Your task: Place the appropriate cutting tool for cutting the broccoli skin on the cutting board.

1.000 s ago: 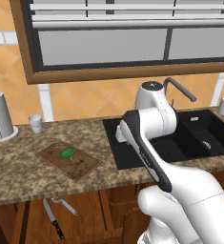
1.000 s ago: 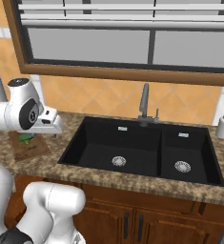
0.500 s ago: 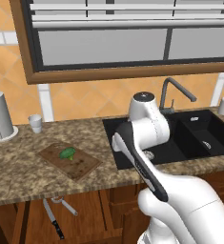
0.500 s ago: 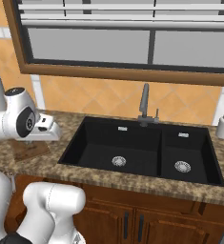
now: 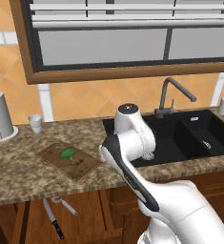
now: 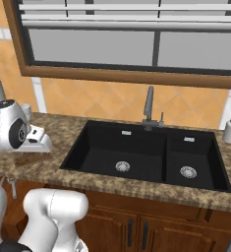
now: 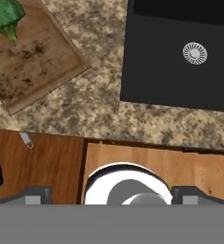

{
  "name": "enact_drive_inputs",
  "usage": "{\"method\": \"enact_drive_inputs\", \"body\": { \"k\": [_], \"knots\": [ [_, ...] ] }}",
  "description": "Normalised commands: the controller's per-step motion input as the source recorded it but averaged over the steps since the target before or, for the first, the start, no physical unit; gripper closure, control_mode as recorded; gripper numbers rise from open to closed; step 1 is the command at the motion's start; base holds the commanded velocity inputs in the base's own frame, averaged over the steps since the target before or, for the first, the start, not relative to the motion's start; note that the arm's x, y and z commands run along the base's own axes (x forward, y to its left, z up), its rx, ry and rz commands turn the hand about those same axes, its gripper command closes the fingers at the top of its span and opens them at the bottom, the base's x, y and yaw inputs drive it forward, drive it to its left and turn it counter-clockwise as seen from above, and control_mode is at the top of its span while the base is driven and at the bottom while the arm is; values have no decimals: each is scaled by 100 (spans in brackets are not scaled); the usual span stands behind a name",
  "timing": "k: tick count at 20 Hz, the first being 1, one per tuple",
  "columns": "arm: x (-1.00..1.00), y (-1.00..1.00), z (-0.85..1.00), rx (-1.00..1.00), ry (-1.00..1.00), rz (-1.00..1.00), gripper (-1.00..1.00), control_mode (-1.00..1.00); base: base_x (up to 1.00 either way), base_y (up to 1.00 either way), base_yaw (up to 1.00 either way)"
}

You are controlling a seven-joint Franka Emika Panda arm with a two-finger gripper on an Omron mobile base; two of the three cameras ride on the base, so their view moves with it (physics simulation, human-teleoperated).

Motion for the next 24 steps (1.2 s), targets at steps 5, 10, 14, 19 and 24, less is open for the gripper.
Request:
{"method": "enact_drive_inputs", "body": {
  "k": [5,10,14,19,24],
  "knots": [
    [6,98,-65,0,8,-4,-100,-100,0,0,0],
    [3,95,-66,0,13,-14,-100,-100,0,0,0],
    [0,74,-64,0,14,-10,-100,-100,0,0,0],
    [8,51,-68,0,23,-4,-100,-100,0,0,0],
    [-4,38,-55,0,3,0,-100,-100,0,0,0]
  ]
}}
